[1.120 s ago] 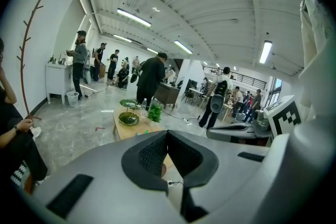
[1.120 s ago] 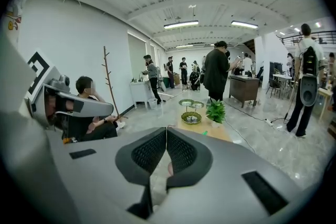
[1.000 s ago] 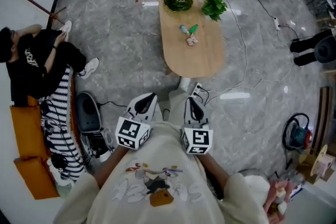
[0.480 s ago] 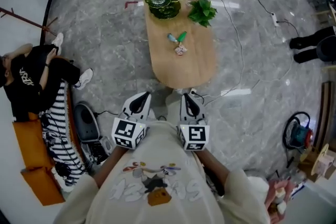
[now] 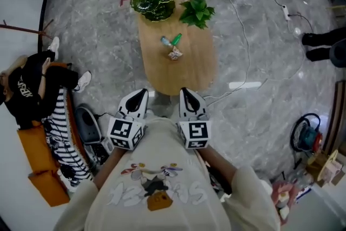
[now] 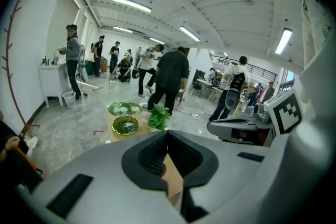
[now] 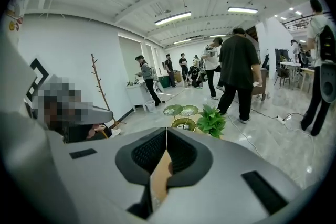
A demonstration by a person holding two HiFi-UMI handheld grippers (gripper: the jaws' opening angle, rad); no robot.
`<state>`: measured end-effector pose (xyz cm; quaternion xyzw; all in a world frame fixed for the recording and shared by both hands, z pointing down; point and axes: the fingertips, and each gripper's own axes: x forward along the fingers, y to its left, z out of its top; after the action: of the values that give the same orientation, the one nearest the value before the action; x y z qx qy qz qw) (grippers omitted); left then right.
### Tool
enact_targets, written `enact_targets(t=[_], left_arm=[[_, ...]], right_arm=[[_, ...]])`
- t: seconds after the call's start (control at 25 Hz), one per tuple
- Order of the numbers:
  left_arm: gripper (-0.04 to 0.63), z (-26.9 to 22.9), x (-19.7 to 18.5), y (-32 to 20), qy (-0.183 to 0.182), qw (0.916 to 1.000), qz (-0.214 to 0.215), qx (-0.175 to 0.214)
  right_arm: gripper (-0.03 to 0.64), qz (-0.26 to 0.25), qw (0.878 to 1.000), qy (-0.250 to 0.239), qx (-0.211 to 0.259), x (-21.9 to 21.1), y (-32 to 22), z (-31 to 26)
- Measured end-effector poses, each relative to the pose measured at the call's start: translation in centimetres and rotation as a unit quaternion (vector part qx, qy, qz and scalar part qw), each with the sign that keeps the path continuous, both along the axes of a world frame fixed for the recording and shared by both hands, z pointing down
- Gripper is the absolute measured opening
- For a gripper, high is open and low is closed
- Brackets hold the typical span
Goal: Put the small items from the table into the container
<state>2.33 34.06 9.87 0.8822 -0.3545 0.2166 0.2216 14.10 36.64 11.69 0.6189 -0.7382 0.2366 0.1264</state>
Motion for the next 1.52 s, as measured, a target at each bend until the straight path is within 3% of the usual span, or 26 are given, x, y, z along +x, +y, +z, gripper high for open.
enact_targets(t=[0.36, 0.64, 1.12, 1.52], left_arm=[[0.009, 2.0, 3.7, -2.4, -0.027, 0.9991, -0.029, -0.016], [0.009, 3.1, 4.5, -3.0, -0.032, 0.9981, -0.045, -0.026], [0.009, 7.1, 5.1, -5.1, -0.037, 0.9969, -0.031, -0.063], [0.009, 12.4, 3.7, -8.2, -0.047, 0.9947, -0.029, -0.086]], right_arm=[[0.009, -0.029, 0.999, -0.013, -0.018, 3.9, -2.1, 3.2], [0.009, -0.043, 0.999, -0.014, -0.031, 5.2, -2.8, 5.3], [0.009, -0.078, 0.996, 0.012, -0.049, 4.8, -5.3, 8.3], [0.009, -0.076, 0.994, 0.018, -0.07, 3.3, -9.2, 12.9]])
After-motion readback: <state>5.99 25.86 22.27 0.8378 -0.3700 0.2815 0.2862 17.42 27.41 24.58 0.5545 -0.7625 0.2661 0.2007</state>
